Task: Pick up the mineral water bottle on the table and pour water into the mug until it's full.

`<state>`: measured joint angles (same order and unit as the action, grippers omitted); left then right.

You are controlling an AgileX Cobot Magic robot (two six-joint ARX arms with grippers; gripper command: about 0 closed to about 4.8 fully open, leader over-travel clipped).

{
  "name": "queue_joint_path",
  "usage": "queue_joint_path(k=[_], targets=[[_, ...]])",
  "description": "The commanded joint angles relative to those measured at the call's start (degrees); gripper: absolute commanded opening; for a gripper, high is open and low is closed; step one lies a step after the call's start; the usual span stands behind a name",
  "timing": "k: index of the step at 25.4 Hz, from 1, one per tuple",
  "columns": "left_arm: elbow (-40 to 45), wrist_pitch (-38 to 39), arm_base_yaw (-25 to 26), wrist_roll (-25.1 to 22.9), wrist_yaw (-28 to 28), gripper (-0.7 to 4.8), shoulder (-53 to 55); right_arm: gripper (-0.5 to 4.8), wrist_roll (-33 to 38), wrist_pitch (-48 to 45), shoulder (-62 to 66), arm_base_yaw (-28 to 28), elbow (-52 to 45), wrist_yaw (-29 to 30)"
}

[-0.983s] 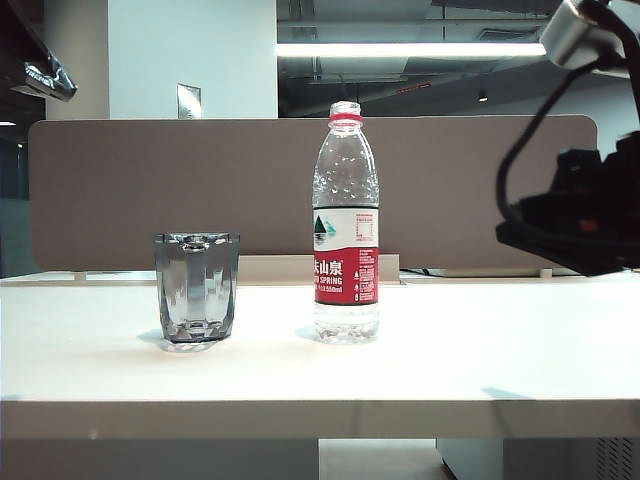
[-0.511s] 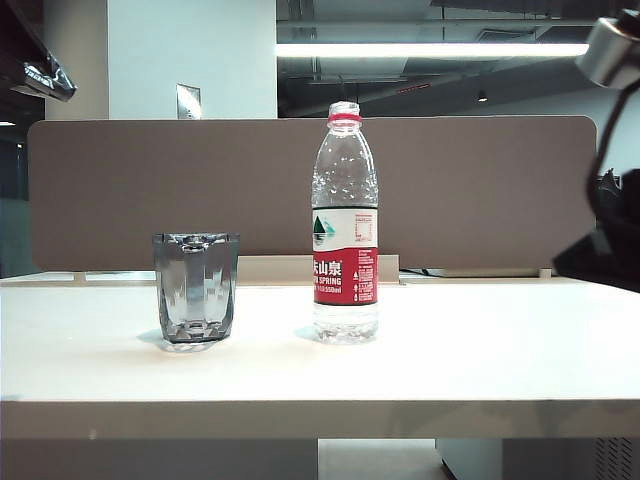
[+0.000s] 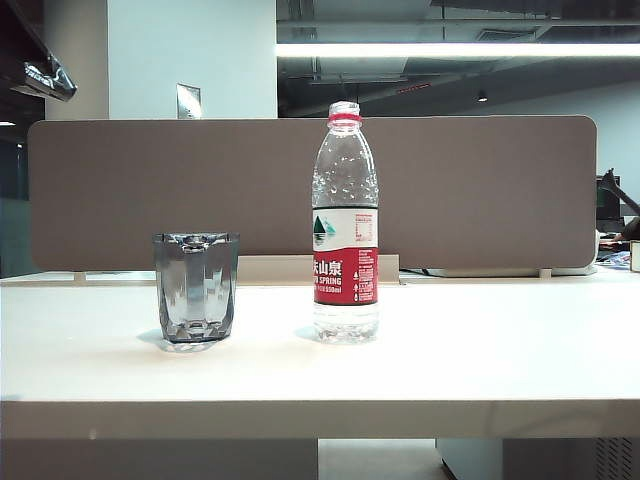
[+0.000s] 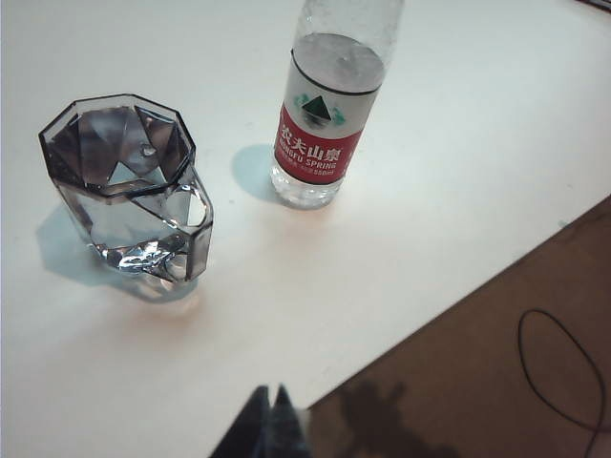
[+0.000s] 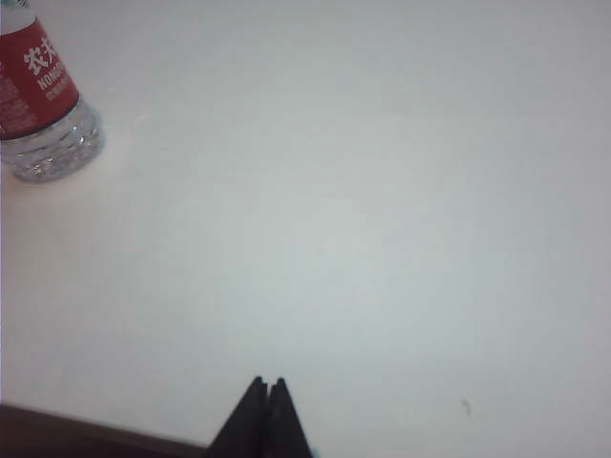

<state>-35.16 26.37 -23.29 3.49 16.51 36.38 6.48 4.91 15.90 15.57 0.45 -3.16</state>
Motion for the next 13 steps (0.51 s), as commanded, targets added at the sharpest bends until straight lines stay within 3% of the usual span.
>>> queue_joint_path(k=[1,13], targets=[[-0.2,-0.7,-0.1,-0.1,0.2,-0.02,-0.1,-0.06,0.2,2.8,-3.3,-1.7,-0.4,0.7],[-0.2,-0.7,-0.1,-0.1,0.2,-0.02,-0.1,-0.05,0.2,5.6,-12.5,-2.1,-0.4,1.2]])
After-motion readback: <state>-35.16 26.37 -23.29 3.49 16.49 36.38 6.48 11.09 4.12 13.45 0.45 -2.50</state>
